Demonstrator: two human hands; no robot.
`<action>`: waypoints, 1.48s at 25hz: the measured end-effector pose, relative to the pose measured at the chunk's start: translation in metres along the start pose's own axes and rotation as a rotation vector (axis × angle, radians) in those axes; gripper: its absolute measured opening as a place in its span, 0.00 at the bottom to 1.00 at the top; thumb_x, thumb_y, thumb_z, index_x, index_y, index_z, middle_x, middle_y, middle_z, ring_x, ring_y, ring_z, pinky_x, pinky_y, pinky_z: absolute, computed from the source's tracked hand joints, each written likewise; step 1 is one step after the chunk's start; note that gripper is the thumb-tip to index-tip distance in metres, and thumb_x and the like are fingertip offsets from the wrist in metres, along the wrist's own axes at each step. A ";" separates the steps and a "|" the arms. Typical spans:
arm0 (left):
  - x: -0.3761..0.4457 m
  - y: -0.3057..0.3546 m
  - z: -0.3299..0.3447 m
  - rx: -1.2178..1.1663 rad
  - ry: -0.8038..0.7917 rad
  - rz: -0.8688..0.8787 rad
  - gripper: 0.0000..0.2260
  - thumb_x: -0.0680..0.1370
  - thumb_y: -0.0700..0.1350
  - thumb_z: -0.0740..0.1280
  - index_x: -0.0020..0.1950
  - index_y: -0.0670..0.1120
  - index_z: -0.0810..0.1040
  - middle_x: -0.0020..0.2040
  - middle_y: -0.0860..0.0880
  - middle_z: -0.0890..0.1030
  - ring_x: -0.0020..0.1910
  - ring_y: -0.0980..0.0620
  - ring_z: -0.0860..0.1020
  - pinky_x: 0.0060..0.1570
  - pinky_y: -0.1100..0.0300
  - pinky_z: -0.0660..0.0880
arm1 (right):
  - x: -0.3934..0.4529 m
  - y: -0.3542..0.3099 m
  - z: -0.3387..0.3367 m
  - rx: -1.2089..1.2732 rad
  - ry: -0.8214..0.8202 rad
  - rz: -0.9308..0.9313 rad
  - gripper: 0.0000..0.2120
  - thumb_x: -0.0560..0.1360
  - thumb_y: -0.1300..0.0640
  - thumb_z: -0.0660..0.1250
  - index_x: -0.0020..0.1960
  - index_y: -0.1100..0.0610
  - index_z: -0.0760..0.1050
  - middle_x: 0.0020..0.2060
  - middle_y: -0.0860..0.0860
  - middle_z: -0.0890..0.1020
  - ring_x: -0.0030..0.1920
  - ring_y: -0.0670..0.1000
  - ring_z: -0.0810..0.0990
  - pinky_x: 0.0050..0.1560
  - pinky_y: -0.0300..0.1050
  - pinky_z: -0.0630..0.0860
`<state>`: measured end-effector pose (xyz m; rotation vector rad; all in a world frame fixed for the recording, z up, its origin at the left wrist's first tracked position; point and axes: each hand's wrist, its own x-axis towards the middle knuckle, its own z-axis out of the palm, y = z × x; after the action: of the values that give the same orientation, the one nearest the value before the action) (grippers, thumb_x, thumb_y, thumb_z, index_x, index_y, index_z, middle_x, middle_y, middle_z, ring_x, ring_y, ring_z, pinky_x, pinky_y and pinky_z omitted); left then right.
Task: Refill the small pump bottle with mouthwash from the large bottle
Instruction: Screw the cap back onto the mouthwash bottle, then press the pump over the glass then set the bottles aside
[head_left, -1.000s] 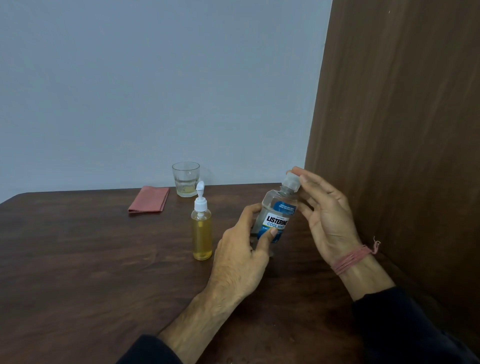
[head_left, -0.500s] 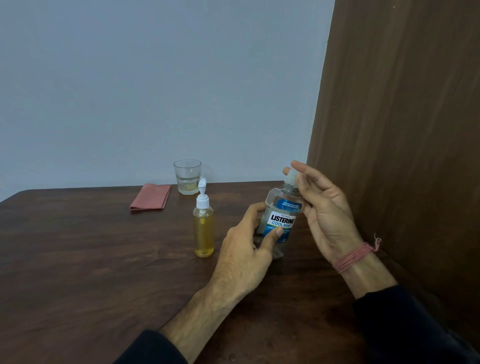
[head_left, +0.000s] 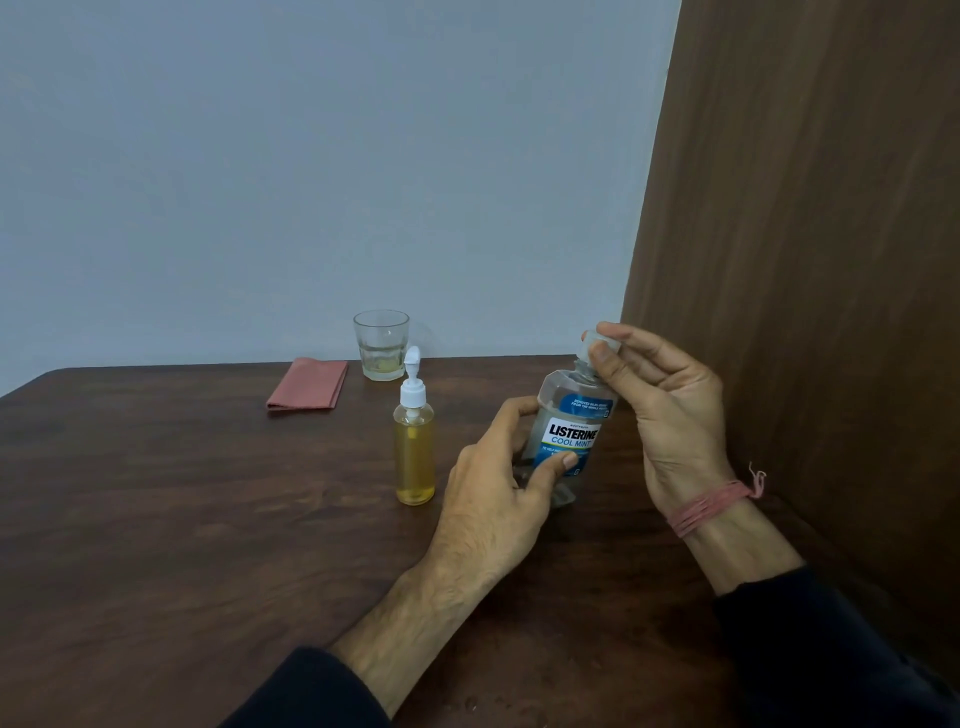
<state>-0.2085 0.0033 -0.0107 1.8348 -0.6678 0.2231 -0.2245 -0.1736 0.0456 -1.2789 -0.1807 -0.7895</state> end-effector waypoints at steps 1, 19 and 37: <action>0.000 0.000 -0.001 0.002 -0.004 -0.007 0.24 0.84 0.51 0.77 0.78 0.62 0.73 0.53 0.72 0.83 0.56 0.79 0.81 0.53 0.77 0.79 | -0.001 0.000 0.001 -0.003 0.003 -0.008 0.14 0.69 0.55 0.82 0.54 0.52 0.89 0.56 0.54 0.90 0.61 0.54 0.88 0.55 0.42 0.85; 0.002 -0.001 -0.008 0.359 0.148 -0.040 0.31 0.78 0.56 0.84 0.79 0.54 0.80 0.69 0.57 0.88 0.68 0.61 0.85 0.69 0.63 0.81 | -0.012 0.031 0.000 -0.456 -0.180 0.229 0.37 0.68 0.61 0.86 0.71 0.48 0.72 0.60 0.47 0.85 0.59 0.46 0.86 0.64 0.50 0.83; -0.033 -0.016 -0.121 0.285 0.281 -0.230 0.39 0.65 0.71 0.85 0.69 0.59 0.75 0.65 0.60 0.82 0.60 0.57 0.83 0.62 0.47 0.83 | -0.016 0.009 0.006 -0.536 0.198 -0.184 0.45 0.69 0.46 0.86 0.76 0.51 0.64 0.71 0.48 0.74 0.71 0.44 0.75 0.70 0.42 0.74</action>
<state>-0.2068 0.1288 0.0059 2.0821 -0.2345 0.4311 -0.2285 -0.1605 0.0319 -1.6898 0.0833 -1.1673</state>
